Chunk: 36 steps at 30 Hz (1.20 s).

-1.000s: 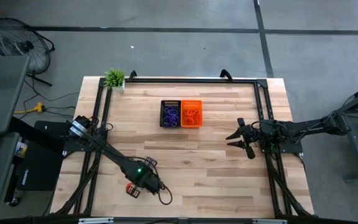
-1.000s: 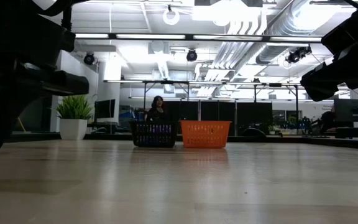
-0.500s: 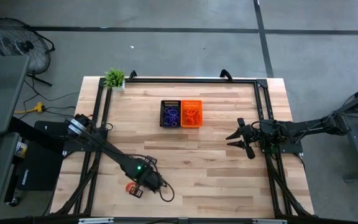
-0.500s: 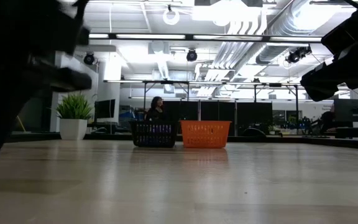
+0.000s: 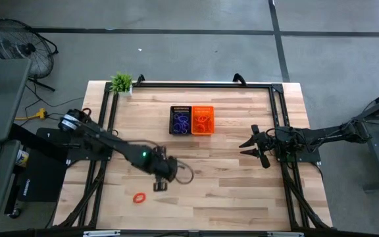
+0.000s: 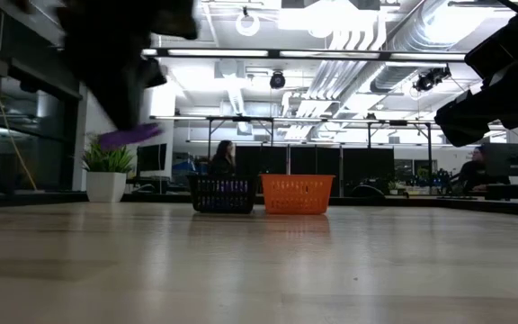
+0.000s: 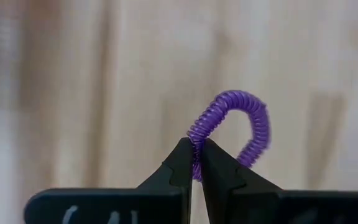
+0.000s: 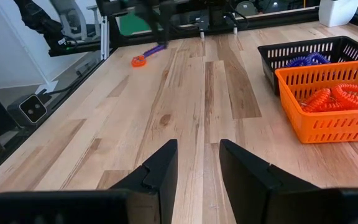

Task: Sort spring keychains into baskets
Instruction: Put the purple spring keychain into the black basket

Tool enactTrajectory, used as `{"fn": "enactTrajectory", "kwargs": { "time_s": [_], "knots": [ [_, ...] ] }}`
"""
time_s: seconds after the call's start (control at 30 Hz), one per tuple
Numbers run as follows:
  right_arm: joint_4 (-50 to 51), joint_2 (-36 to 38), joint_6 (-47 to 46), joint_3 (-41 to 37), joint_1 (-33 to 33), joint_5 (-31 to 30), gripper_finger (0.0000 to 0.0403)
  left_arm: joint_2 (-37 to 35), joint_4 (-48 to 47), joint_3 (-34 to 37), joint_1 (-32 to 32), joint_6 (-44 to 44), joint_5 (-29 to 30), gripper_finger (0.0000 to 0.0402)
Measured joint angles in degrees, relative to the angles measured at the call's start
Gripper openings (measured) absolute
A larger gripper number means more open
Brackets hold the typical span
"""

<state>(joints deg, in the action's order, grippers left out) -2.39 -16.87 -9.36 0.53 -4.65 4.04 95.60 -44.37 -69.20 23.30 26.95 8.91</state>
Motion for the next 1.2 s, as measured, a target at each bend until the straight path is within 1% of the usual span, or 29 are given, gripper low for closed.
{"fn": "enactTrajectory", "kwargs": {
  "time_s": [0.17,0.3,0.47,0.73,0.97,1.13,1.2],
  "knots": [
    [0.0,-0.02,0.02,0.0,0.0,0.02,0.0114,-1.08,1.24,-0.32,-7.65,1.88,2.48,0.0012],
    [0.0,0.0,0.01,0.0,0.0,0.01,0.0114,-1.04,1.26,-2.09,-14.2,1.83,2.73,0.0012],
    [-0.02,0.0,0.01,0.0,-0.02,0.02,0.0114,-1.04,2.26,-4.8,-22.24,1.34,5.13,0.0012],
    [0.0,0.0,0.02,0.0,0.0,0.01,0.0114,-1.04,4.64,-6.28,-33.08,4.0,7.27,0.0012],
    [0.0,-0.02,0.0,0.0,0.0,0.02,0.0114,0.55,4.77,-6.28,-38.33,7.69,6.29,0.0012],
    [0.0,-0.01,0.01,0.0,-0.01,0.02,0.0114,1.21,4.78,-6.26,-39.99,9.35,3.8,0.0012],
    [0.0,0.0,0.0,0.0,0.0,0.0,0.0114,1.17,4.99,-6.28,-39.99,9.6,3.65,0.0012]
  ]
}}
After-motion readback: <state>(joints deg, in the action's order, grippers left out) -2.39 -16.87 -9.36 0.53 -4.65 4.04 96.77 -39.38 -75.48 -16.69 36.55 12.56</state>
